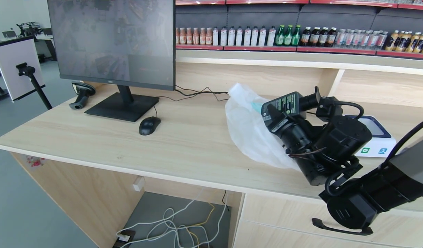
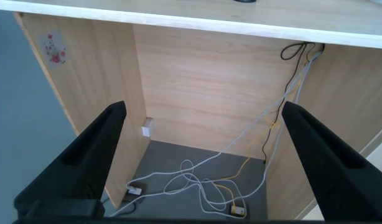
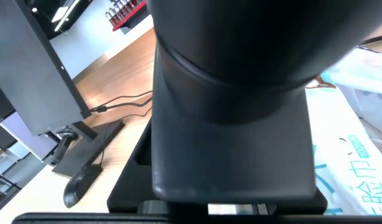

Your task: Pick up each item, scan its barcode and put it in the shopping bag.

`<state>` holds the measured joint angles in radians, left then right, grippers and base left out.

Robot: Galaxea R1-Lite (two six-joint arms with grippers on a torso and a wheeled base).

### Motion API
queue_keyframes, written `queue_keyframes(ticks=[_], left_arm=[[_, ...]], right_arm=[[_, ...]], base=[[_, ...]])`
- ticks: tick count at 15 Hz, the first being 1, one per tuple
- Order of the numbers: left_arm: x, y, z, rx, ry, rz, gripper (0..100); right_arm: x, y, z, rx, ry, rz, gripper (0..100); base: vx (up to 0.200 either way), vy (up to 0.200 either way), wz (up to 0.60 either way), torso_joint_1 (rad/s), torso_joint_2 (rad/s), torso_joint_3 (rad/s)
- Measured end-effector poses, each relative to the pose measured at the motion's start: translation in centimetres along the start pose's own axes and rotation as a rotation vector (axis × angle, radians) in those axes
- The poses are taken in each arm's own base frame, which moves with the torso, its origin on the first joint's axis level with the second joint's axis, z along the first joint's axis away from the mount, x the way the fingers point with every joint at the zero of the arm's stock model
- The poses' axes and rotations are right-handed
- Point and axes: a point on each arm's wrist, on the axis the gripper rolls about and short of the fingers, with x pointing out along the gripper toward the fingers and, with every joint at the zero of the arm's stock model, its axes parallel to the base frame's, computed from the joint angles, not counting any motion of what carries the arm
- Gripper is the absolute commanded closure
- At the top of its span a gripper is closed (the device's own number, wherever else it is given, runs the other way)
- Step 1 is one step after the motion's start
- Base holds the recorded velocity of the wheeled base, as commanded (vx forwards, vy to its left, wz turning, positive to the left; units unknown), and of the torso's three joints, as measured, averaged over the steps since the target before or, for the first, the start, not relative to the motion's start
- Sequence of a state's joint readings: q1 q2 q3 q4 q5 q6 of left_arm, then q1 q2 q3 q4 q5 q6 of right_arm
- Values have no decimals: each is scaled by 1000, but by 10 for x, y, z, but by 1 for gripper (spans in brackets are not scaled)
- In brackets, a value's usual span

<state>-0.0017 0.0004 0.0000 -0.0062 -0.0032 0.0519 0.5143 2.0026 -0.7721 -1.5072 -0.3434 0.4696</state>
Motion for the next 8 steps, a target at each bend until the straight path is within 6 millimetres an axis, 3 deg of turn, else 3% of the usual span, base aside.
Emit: queue_keyframes(ticks=[3,4,8], left_arm=[[0,0,0,0,0,0,0],[0,0,0,0,0,0,0],[0,0,0,0,2,0,0]], right_arm=[[1,-3,1,-3,-5,-7,100],[1,-3,1,-3,-5,-8,0],[2,-3,1,-15,-5,-6,0]], base=[[0,0,0,0,0,0],[0,0,0,0,0,0],[0,0,0,0,0,0]])
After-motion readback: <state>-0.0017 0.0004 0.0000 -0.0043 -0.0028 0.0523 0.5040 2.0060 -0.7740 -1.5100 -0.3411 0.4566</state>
